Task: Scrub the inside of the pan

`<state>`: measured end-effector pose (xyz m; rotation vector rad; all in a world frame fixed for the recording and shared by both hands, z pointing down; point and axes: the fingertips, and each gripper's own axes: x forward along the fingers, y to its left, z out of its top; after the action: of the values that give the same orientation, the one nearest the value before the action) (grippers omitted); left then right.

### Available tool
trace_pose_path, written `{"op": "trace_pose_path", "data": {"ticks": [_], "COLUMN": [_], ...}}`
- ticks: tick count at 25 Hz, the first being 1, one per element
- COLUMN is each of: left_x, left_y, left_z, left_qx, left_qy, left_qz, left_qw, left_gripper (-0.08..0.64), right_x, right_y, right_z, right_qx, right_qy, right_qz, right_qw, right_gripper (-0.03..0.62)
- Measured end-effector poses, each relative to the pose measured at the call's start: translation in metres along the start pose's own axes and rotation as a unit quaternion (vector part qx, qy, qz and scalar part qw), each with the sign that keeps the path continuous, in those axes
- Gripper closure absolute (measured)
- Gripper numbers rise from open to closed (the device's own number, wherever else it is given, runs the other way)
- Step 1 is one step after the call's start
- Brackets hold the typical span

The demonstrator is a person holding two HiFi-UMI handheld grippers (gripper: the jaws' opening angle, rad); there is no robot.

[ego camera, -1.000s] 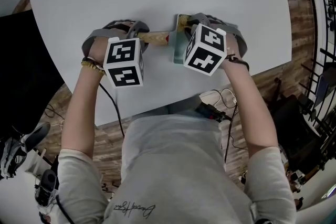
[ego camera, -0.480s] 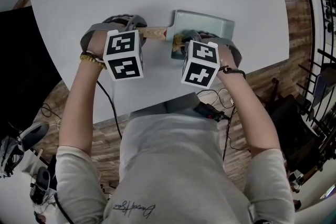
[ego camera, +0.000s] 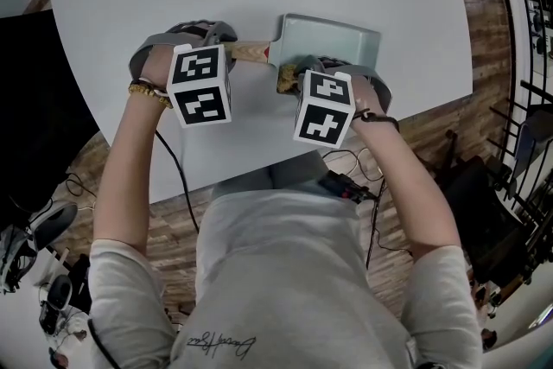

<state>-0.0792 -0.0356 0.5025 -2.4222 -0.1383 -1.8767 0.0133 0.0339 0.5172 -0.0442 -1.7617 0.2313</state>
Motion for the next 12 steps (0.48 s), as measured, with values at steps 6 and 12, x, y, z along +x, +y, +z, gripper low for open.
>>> {"op": "trace_pose_path", "data": {"ticks": [6, 12], "left_x": [0.001, 0.001], "left_y": [-0.001, -0.002], "left_z": [-0.001, -0.001], "left_qx": [0.014, 0.015], "left_qy": [0.009, 0.009], "left_qz": [-0.002, -0.005], "left_qw": [0.9999, 0.9998], "left_gripper": [0.417, 0.417], "right_x": [-0.004, -0.011], "right_y": [-0.036, -0.078], "right_z": [-0.007, -0.011], "right_qx": [0.013, 0.025], "right_qy": [-0.005, -0.005], "right_qz": [-0.035, -0.056], "right_qw": [0.999, 0.998], "right_gripper": [0.517, 0.517]}}
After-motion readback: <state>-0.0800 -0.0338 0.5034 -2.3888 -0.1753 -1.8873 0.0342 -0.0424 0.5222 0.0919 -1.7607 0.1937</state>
